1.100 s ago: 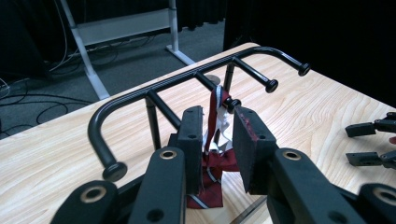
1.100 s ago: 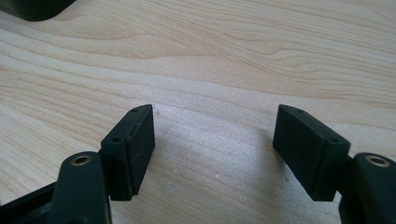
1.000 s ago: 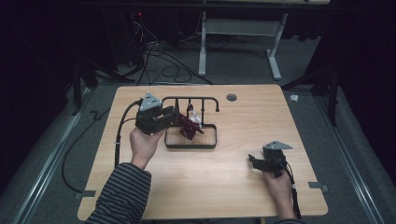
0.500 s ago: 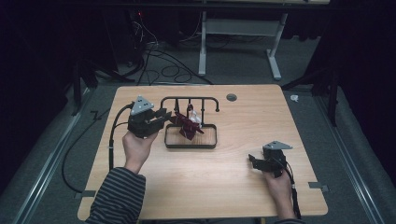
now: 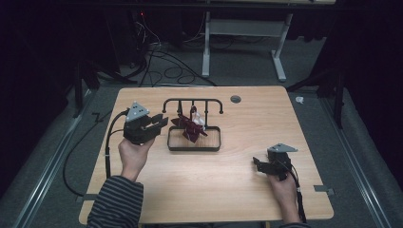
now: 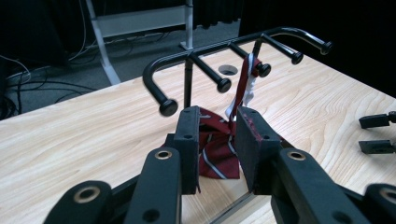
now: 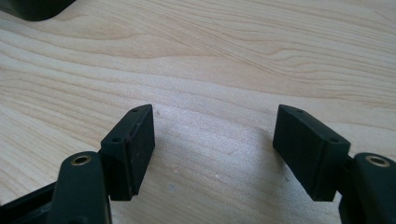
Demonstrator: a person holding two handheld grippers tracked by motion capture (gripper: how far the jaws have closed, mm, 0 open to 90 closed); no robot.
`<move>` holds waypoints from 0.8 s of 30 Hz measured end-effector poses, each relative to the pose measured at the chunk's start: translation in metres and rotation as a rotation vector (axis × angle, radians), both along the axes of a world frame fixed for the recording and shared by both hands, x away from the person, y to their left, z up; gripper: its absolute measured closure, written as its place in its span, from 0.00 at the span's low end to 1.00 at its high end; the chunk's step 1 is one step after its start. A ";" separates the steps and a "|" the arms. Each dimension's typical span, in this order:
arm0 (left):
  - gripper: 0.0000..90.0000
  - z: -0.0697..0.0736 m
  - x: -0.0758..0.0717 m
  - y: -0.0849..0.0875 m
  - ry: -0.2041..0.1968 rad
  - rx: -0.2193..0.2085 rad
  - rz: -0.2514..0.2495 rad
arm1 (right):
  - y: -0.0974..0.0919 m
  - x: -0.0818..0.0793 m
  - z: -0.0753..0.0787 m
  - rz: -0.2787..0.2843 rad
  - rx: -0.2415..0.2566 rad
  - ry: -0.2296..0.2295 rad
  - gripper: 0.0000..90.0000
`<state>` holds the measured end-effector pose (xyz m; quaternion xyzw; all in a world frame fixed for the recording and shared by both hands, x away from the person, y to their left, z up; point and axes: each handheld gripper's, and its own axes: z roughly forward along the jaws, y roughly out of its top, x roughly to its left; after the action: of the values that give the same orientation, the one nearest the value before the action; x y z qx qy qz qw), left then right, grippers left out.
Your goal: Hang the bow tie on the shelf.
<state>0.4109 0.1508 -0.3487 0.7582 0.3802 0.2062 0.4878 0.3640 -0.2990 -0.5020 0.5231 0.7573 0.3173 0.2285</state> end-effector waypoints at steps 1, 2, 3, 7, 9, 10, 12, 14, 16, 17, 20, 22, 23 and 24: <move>0.79 -0.001 -0.001 0.001 0.002 -0.003 0.003 | 0.000 0.000 0.000 0.000 0.000 0.000 0.34; 0.78 -0.002 -0.001 0.003 0.005 -0.006 0.007 | 0.000 0.000 0.000 0.000 0.000 0.000 0.34; 0.78 -0.003 -0.003 0.004 0.007 -0.007 0.007 | 0.000 0.000 0.000 0.000 0.000 0.000 0.34; 0.78 -0.007 -0.007 0.008 0.011 -0.010 0.014 | 0.000 0.000 0.000 0.000 0.000 0.000 0.34; 0.78 -0.008 -0.008 0.010 0.013 -0.012 0.018 | 0.000 0.000 0.000 -0.001 0.001 0.000 0.34; 0.78 -0.009 -0.009 0.011 0.016 -0.013 0.020 | 0.000 0.000 0.000 -0.002 0.001 0.000 0.34; 0.78 -0.010 -0.010 0.013 0.019 -0.011 0.023 | 0.000 0.000 0.000 -0.002 0.001 0.000 0.34; 0.78 -0.012 -0.012 0.014 0.021 -0.008 0.025 | 0.000 0.000 0.000 -0.001 0.002 0.000 0.34; 0.78 -0.013 -0.013 0.016 0.022 -0.011 0.028 | 0.000 0.000 0.000 -0.002 0.001 0.000 0.34; 0.78 -0.014 -0.014 0.017 0.022 -0.011 0.029 | 0.000 0.000 0.000 -0.001 0.001 0.000 0.34; 0.78 -0.015 -0.016 0.019 0.027 -0.013 0.034 | 0.000 0.000 0.000 -0.001 0.001 0.000 0.34; 0.78 -0.016 -0.016 0.020 0.028 -0.014 0.036 | 0.000 0.000 0.000 -0.001 0.001 0.000 0.34; 0.78 -0.017 -0.017 0.021 0.029 -0.015 0.037 | 0.000 0.000 0.000 -0.002 0.001 0.000 0.34; 0.78 -0.017 -0.017 0.021 0.030 -0.016 0.037 | 0.000 0.000 0.000 -0.001 0.001 0.000 0.34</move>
<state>0.3934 0.1719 -0.3660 0.7503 0.4028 0.2009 0.4843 0.3640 -0.2989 -0.5021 0.5236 0.7567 0.3178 0.2284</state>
